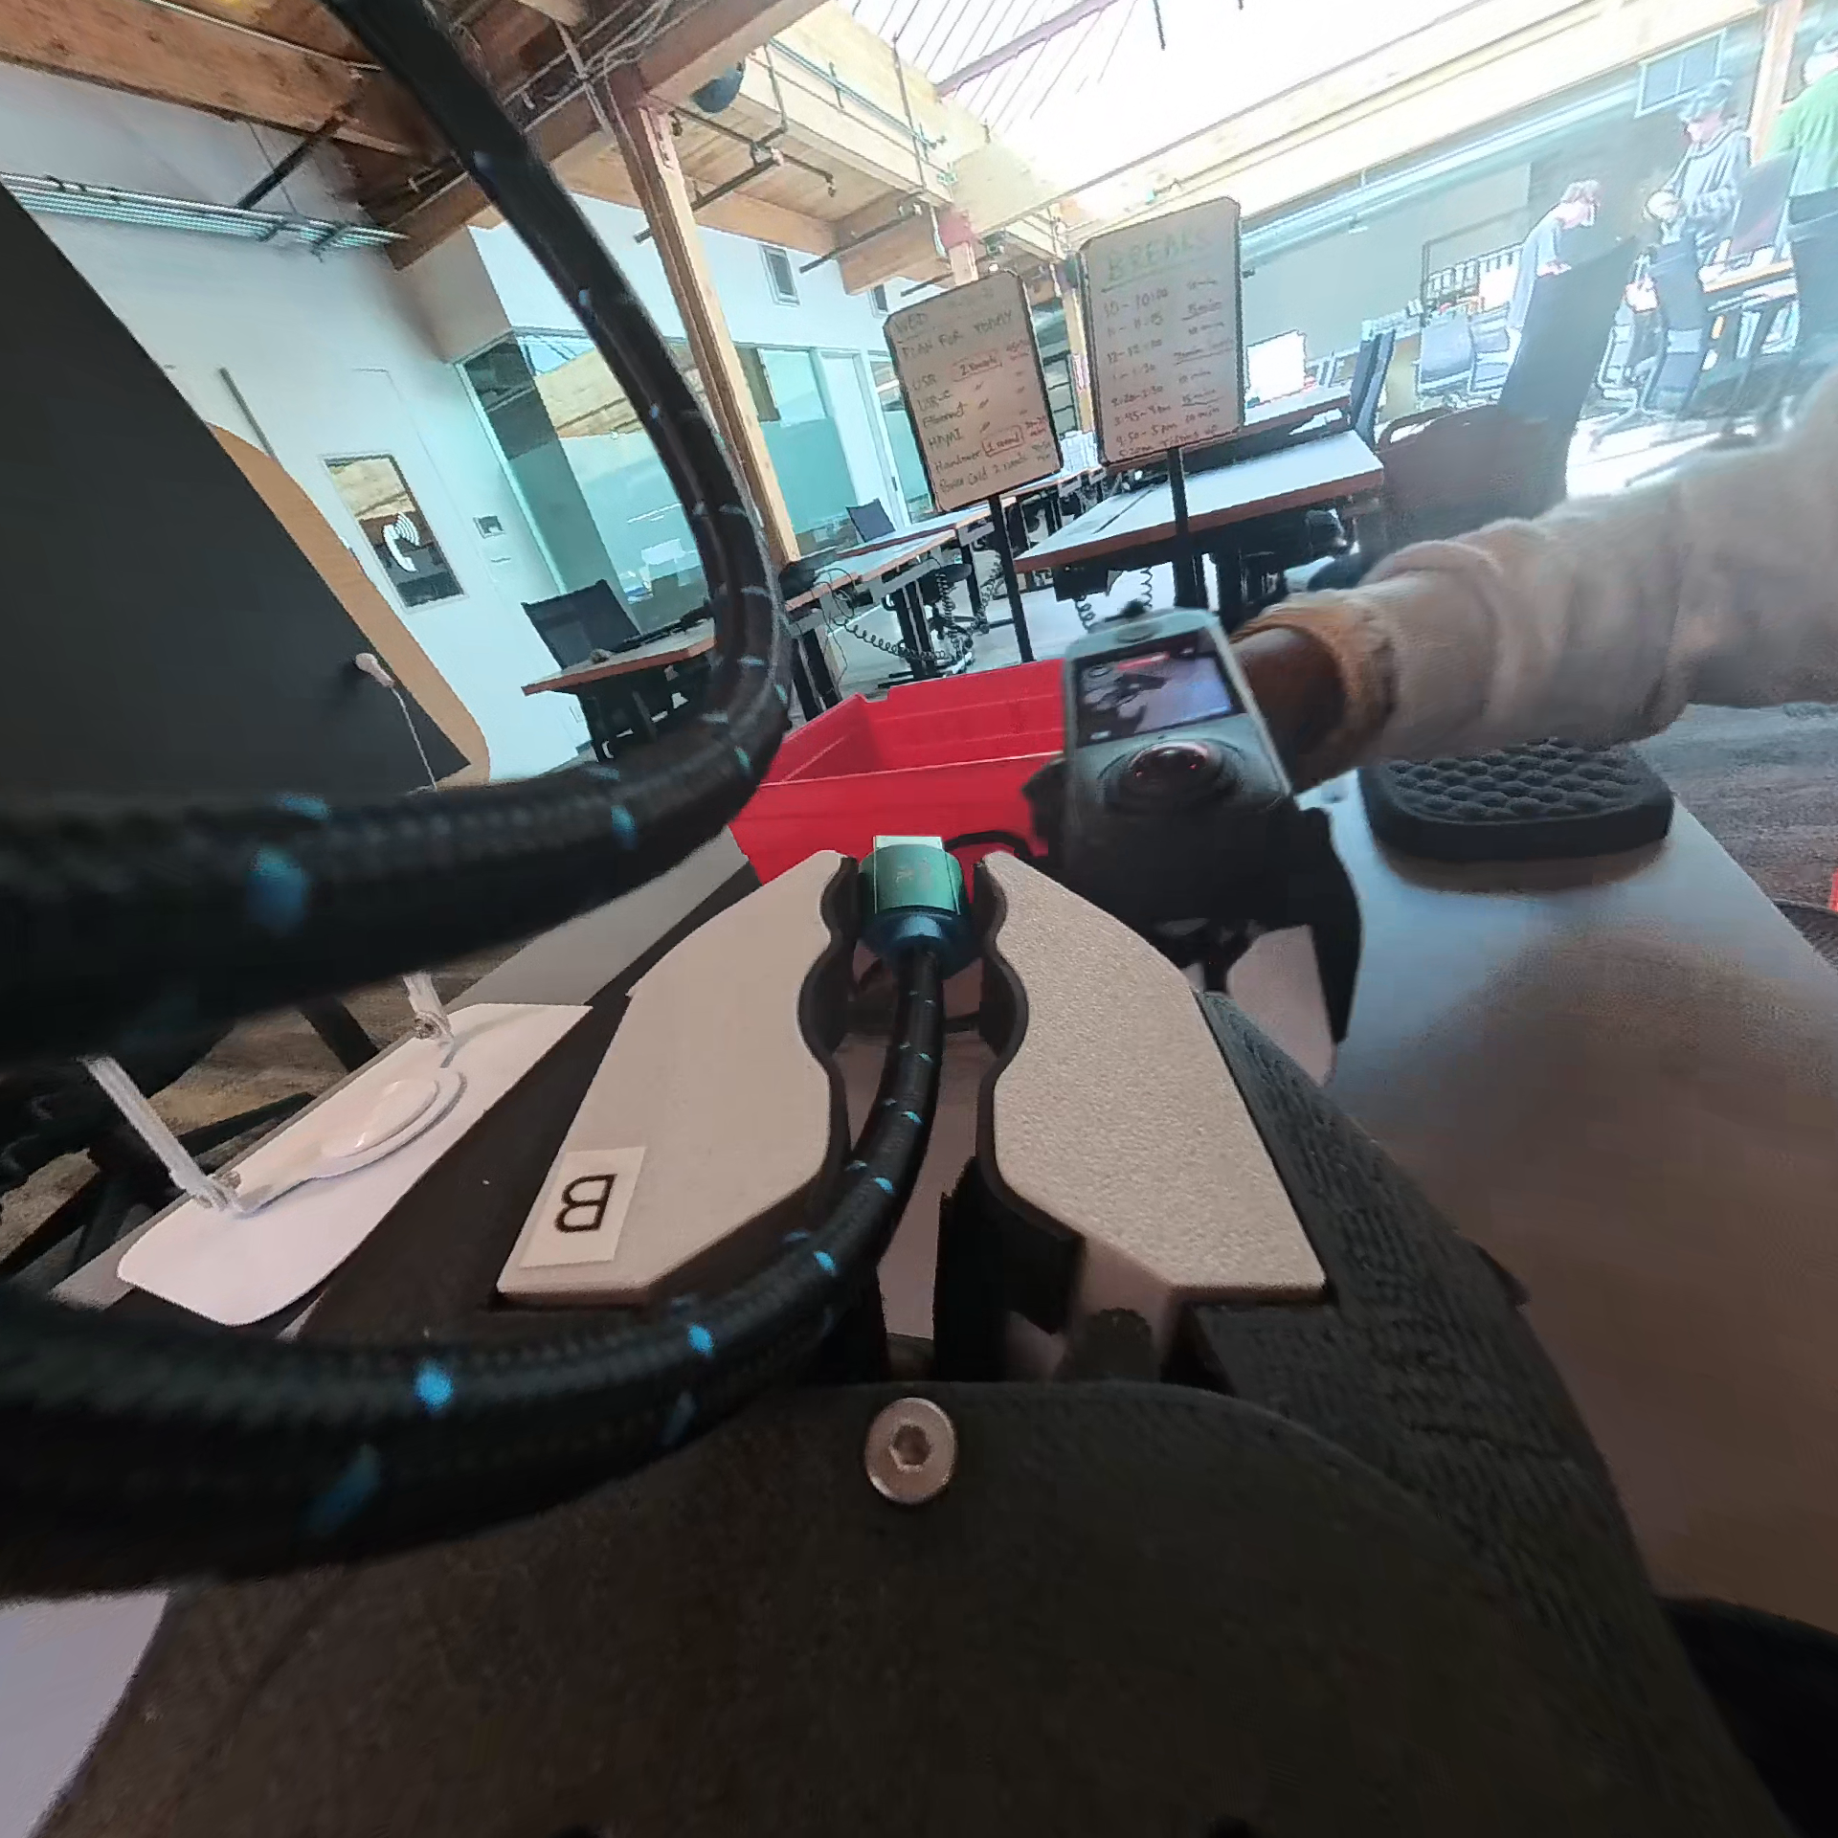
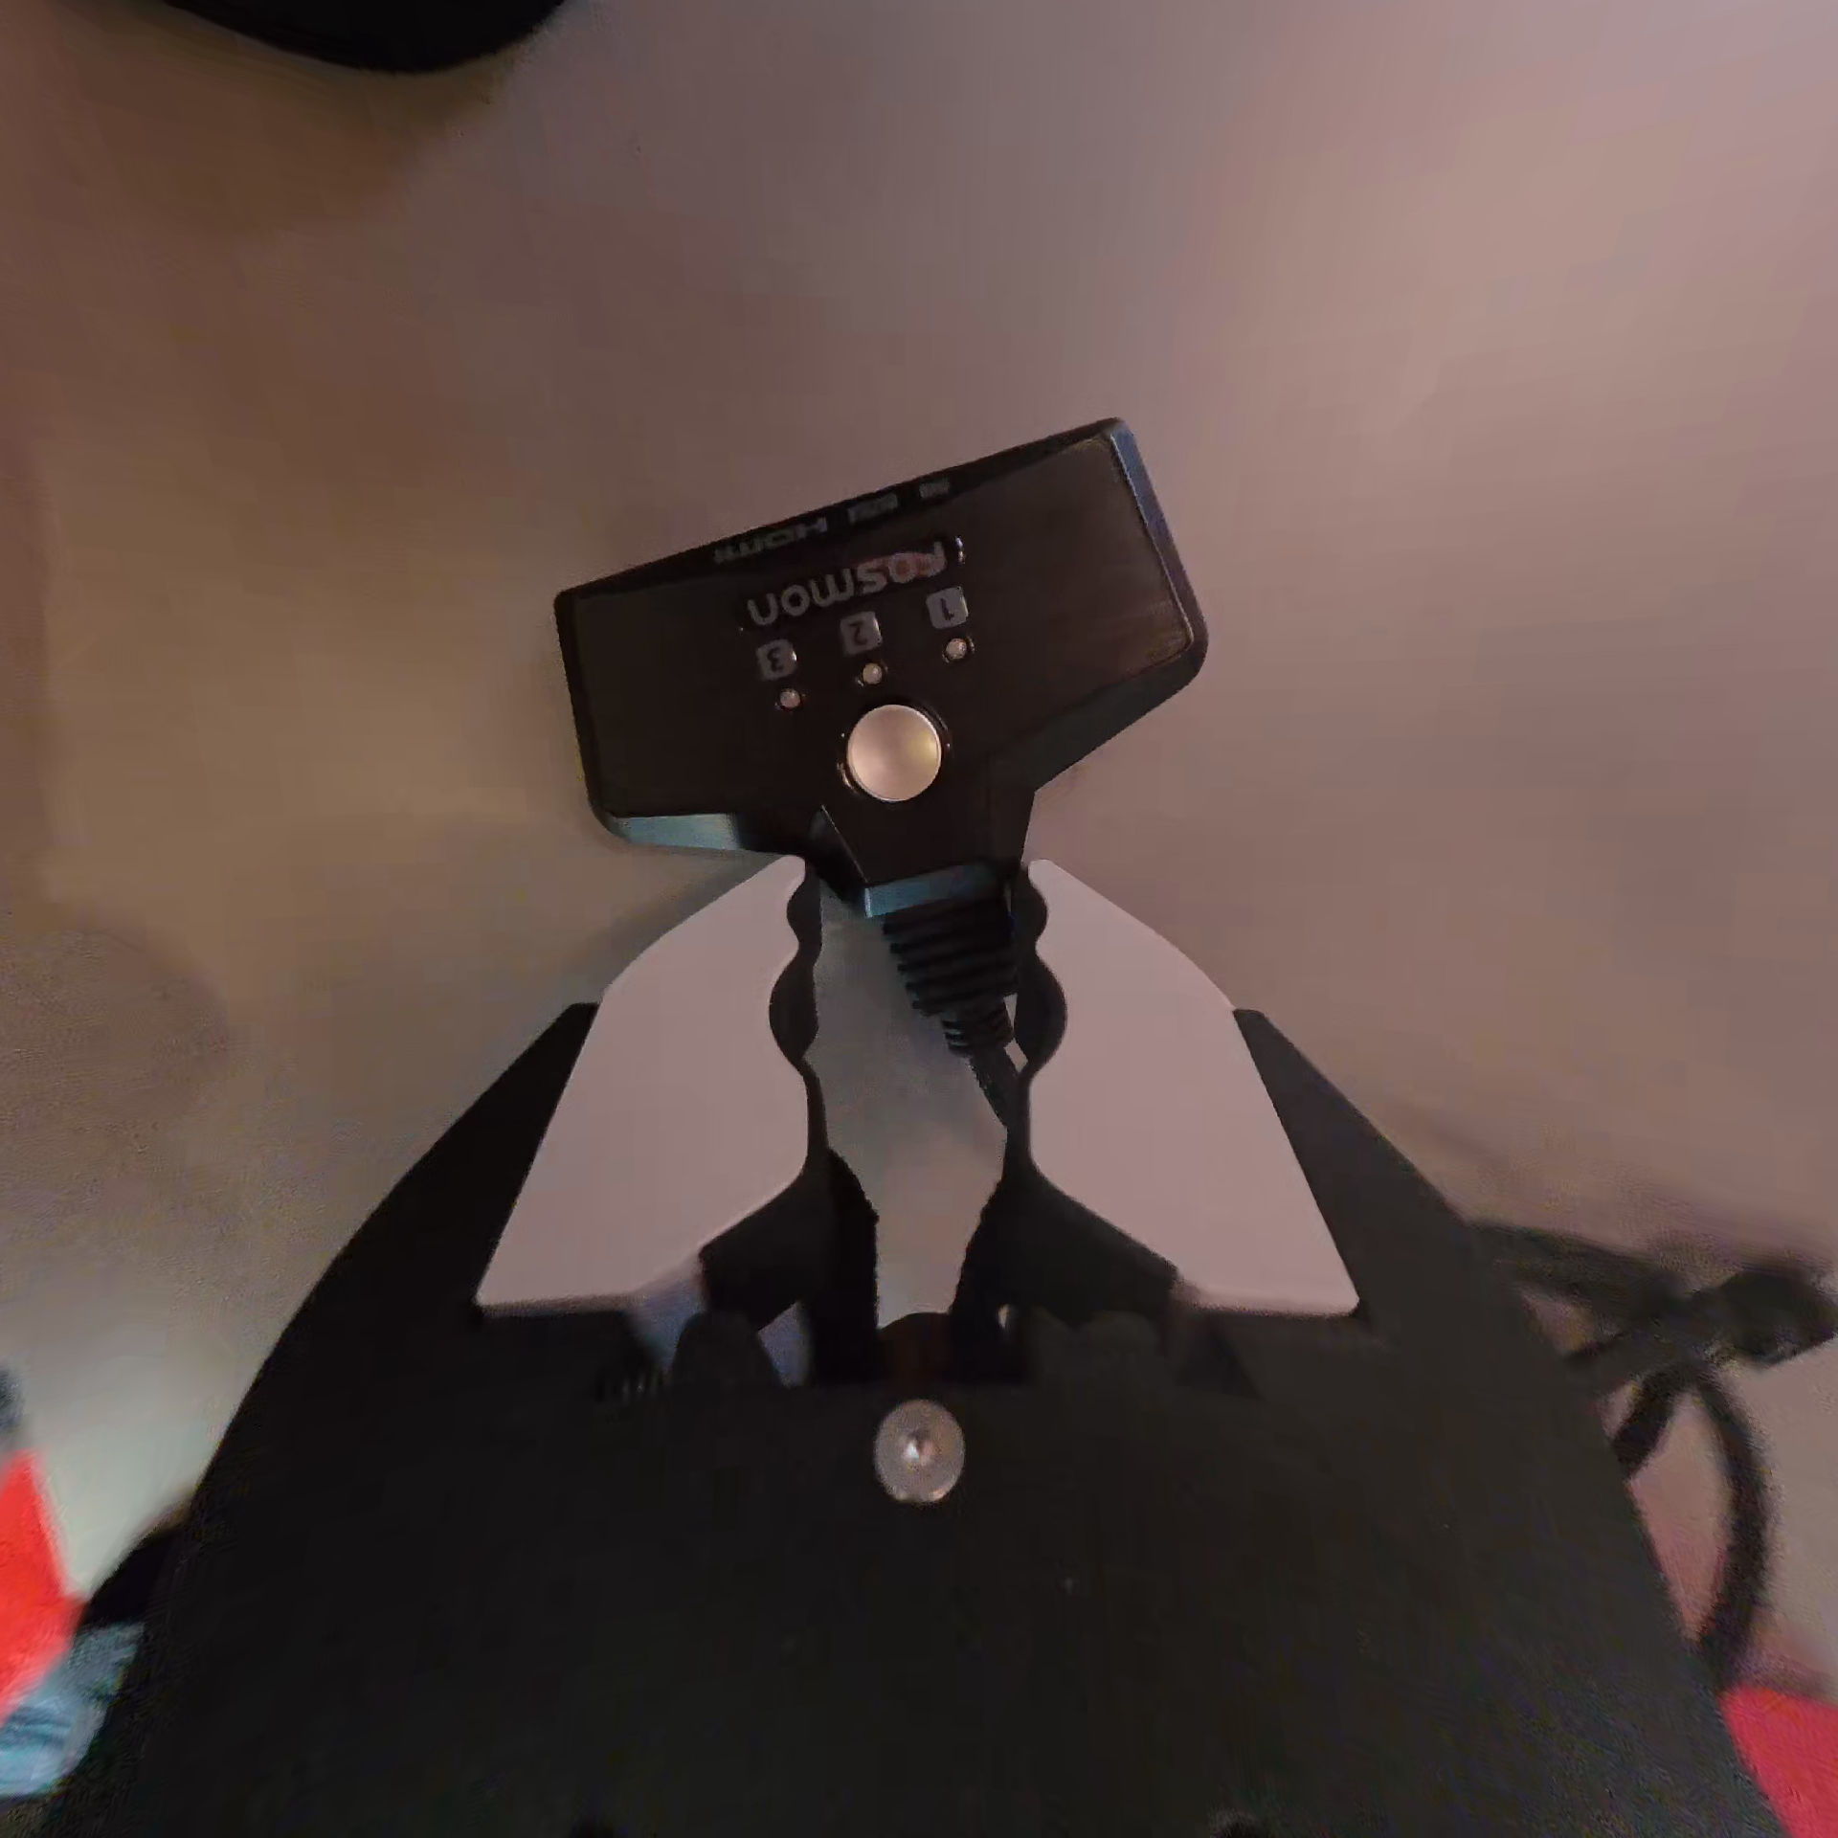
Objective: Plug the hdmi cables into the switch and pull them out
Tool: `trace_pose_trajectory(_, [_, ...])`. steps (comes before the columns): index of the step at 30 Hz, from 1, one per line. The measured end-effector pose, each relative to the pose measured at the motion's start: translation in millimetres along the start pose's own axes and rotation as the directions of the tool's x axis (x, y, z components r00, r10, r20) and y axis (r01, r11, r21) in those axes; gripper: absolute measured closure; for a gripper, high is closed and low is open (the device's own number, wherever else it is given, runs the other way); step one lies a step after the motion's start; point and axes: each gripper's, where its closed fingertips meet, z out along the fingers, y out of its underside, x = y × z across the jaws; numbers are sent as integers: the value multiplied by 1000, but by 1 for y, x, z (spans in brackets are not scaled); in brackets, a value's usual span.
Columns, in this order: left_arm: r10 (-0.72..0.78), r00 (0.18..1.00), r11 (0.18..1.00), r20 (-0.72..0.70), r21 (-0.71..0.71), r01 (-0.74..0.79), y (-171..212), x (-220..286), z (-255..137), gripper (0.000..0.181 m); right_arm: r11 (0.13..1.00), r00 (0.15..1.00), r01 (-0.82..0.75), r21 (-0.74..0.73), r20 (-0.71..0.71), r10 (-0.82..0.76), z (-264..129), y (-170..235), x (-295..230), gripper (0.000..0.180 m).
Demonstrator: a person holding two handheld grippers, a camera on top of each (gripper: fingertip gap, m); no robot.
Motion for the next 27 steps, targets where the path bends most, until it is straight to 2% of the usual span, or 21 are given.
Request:
trace_pose_trajectory(2, [2, 1000, 1000, 4, -3, -2, 1, 0, 1, 160, 996, 996, -85, -9, -17, 85, -3, 10, -18, 142])
trace_pose_trajectory(4, [0, 1000, 1000, -4, -8, 0, 4, 2, 4, 160, 995, 995, -98, -19, -38, 98, -5, 18, -34, 141])
trace_pose_trajectory(7, [1, 1000, 1000, -21, -27, -1, 9, 6, 10, 160, 999, 1000, -9, -32, -28, 8, -7, 21, -54, 140])
trace_pose_trajectory(9, [8, 1000, 999, -28, -42, -9, 12, 8, 13, 160, 997, 999, 47, -62, -11, -47, -8, 22, -60, 129])
trace_pose_trajectory(13, [11, 999, 999, -31, -51, -12, 15, 9, 14, 160, 975, 986, 166, -148, 24, -165, -3, 23, -56, 119])
trace_pose_trajectory(17, [8, 1000, 999, -26, -50, -9, 15, 7, 11, 160, 956, 975, 224, -192, 50, -218, -3, 22, -47, 132])
trace_pose_trajectory(19, [8, 1000, 999, -27, -47, -9, 14, 7, 10, 160, 953, 969, 247, -174, 54, -241, -2, 20, -45, 132])
trace_pose_trajectory(24, [9, 999, 998, -42, -55, -12, 16, 11, 12, 160, 971, 970, 239, -15, 45, -238, 0, 13, -45, 128])
trace_pose_trajectory(27, [6, 999, 998, -52, -69, -9, 19, 13, 15, 160, 945, 945, 325, 32, 23, -326, 0, 9, -48, 131])
